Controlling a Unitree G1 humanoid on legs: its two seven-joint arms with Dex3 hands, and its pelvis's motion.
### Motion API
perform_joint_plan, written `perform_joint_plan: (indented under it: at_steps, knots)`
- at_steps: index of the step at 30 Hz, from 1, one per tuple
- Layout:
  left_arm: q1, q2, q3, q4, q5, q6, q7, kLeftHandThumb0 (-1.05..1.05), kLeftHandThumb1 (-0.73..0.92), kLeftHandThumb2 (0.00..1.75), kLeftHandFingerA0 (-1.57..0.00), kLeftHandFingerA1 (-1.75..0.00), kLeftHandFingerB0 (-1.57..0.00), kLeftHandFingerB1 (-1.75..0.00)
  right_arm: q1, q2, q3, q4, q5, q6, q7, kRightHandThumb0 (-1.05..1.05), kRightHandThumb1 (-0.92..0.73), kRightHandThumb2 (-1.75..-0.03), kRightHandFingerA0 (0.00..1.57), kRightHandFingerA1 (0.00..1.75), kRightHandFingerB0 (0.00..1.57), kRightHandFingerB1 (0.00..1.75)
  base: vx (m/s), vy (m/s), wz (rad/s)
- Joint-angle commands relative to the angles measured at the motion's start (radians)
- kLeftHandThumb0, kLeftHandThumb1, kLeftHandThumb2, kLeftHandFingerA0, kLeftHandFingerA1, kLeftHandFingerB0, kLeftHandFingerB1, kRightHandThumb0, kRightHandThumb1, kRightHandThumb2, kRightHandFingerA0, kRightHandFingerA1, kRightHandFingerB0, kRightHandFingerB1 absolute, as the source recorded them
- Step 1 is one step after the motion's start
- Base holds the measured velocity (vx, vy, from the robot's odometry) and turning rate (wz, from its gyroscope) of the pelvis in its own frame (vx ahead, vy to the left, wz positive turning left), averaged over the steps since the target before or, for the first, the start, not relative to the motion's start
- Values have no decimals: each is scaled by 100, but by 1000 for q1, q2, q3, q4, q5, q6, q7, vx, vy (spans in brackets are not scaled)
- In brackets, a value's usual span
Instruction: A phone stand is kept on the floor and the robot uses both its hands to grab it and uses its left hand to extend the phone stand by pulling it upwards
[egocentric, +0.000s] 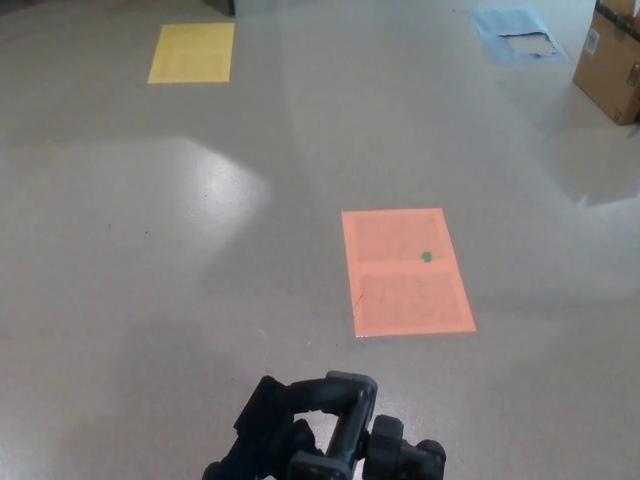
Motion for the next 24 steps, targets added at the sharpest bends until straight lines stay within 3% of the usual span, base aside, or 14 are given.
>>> perform_joint_plan:
  at_steps: [1,2,3,6,7,13,15,20,21,24]
  knots:
    - [0,-45,-59,-10,50,70,12,-20,64,65,-94,-175,-71,-175,6,3,-1,8,17,-43,-11,-30,-82,-79,119,175,95,175,0,0,0]
    - [-4,-45,-60,-16,55,73,11,-20,64,65,-94,-175,-71,-175,6,2,0,11,15,-48,-16,-30,-82,-79,119,175,95,175,0,0,0]
    - [-6,-52,-70,-48,53,102,0,-20,63,65,-96,-175,-73,-175,11,6,0,9,13,-40,-24,-31,-89,-68,107,175,82,175,0,0,0]
    - [-6,-51,-72,-54,53,110,0,-20,63,65,-96,-175,-73,-175,11,6,1,9,13,-39,-27,-31,-89,-68,107,175,82,175,0,0,0]
    - [-54,-62,-86,-137,93,138,-24,-21,65,63,-95,-175,-69,-175,7,0,-1,34,11,-74,-44,-26,-84,-78,119,175,91,175,0,0,0]
    - [-167,-91,-135,-306,101,262,-102,-20,64,60,-93,-175,-67,-175,4,-4,2,37,-2,-51,-58,-25,-84,-79,118,175,96,175,0,0,0]
    - [-259,-186,-222,-427,128,415,-156,-21,60,60,-95,-175,-71,-175,1,1,5,44,0,-61,-62,-21,-85,-80,121,175,99,175,0,0,0]
    - [-381,-254,-275,-490,177,522,-207,-23,57,62,-96,-175,-76,-175,4,3,13,41,-19,-35,-78,-22,-84,-80,122,175,100,175,0,0,0]
    - [-401,-264,-284,-502,169,544,-215,-22,56,63,-95,-175,-76,-175,6,3,16,43,-25,-32,-83,-20,-88,-69,110,175,85,175,0,0,0]
    - [-427,-255,-290,-517,160,580,-209,-22,56,63,-95,-175,-76,-175,5,1,21,44,-24,-31,-89,-20,-88,-69,110,175,85,175,0,0,0]
